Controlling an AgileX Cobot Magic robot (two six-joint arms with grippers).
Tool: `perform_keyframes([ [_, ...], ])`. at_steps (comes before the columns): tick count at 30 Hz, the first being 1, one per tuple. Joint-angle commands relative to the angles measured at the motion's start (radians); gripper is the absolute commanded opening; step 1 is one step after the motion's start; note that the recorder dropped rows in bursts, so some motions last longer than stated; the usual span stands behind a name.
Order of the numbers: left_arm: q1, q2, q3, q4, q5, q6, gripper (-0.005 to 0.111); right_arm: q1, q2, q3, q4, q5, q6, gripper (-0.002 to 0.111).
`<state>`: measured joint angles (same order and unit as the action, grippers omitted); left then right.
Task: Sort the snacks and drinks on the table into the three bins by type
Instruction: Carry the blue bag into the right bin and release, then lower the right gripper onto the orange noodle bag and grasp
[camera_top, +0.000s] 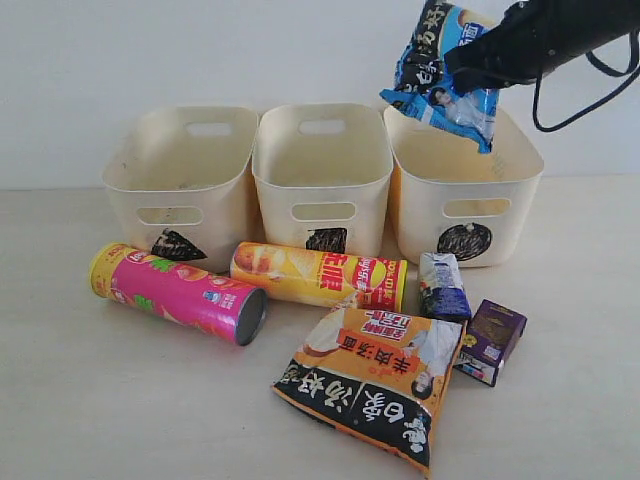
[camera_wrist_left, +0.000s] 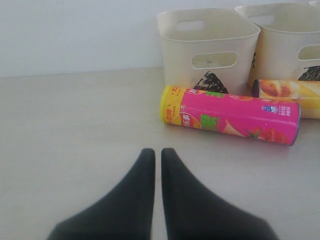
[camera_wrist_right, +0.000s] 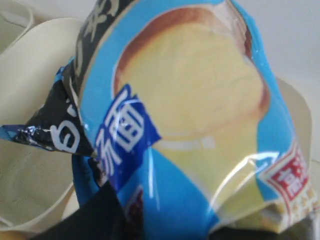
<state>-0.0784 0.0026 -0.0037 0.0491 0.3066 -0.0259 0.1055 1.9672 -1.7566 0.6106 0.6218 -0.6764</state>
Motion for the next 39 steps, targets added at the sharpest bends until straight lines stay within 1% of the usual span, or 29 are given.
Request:
perform_keyframes([
  [1,-0.002,-0.003,0.004,-0.008,0.002,-0.011,0.004,-0.006,0.077,-0.043,0.001,-0.075,0.012,0.0],
  [5,-0.002,-0.003,0.004,-0.008,0.002,-0.011,0.004,-0.006,0.13,-0.059,-0.016,-0.108,0.024,0.001],
  [7,-0.002,-0.003,0.004,-0.008,0.002,-0.011,0.004,-0.006,0.148,-0.059,-0.017,-0.114,0.03,0.006],
  [8,-0.002,-0.003,0.004,-0.008,0.002,-0.011,0.004,-0.006,0.158,-0.059,-0.017,-0.116,0.03,0.011],
  [10,-0.002,-0.003,0.004,-0.008,0.002,-0.011,0.004,-0.006,0.168,-0.059,-0.017,-0.116,0.033,0.025],
  [12,-0.002,-0.003,0.004,-0.008,0.002,-0.011,0.004,-0.006,0.17,-0.059,-0.017,-0.121,0.033,0.041],
  [13,-0.002,-0.003,0.004,-0.008,0.002,-0.011,0.004,-0.006,0.17,-0.059,-0.017,-0.126,0.033,0.052],
  [16,-0.002,-0.003,0.004,-0.008,0.002,-0.011,0.004,-0.006,0.17,-0.059,-0.017,-0.137,0.033,0.075],
  [17,-0.002,-0.003,0.004,-0.008,0.002,-0.011,0.004,-0.006,0.17,-0.059,-0.017,-0.137,0.035,0.079],
  [18,-0.002,-0.003,0.004,-0.008,0.002,-0.011,0.004,-0.006,0.17,-0.059,-0.017,-0.137,0.039,0.082],
  [21,-0.002,-0.003,0.004,-0.008,0.002,-0.011,0.004,-0.006,0.16,-0.059,-0.026,-0.137,0.041,0.079],
  [23,-0.002,-0.003,0.004,-0.008,0.002,-0.011,0.004,-0.006,0.14,-0.059,-0.069,-0.127,0.075,0.078],
  [27,-0.002,-0.003,0.004,-0.008,0.002,-0.011,0.004,-0.006,0.075,-0.059,-0.291,-0.076,0.257,0.078],
  [28,-0.002,-0.003,0.004,-0.008,0.002,-0.011,0.004,-0.006,0.059,-0.059,-0.318,-0.058,0.284,0.078],
  [31,-0.002,-0.003,0.004,-0.008,0.002,-0.011,0.004,-0.006,0.006,-0.059,-0.319,0.074,0.302,0.078],
  [32,-0.002,-0.003,0.004,-0.008,0.002,-0.011,0.004,-0.006,-0.011,-0.059,-0.324,0.11,0.318,0.075],
  [34,-0.002,-0.003,0.004,-0.008,0.002,-0.011,0.004,-0.006,-0.035,-0.059,-0.345,0.179,0.362,0.065],
  [35,-0.002,-0.003,0.004,-0.008,0.002,-0.011,0.004,-0.006,-0.054,-0.059,-0.341,0.264,0.389,0.053],
  [37,-0.002,-0.003,0.004,-0.008,0.002,-0.011,0.004,-0.006,-0.071,-0.057,-0.336,0.34,0.389,0.053],
  [39,-0.002,-0.003,0.004,-0.008,0.002,-0.011,0.004,-0.006,-0.085,-0.038,-0.327,0.368,0.389,0.053],
])
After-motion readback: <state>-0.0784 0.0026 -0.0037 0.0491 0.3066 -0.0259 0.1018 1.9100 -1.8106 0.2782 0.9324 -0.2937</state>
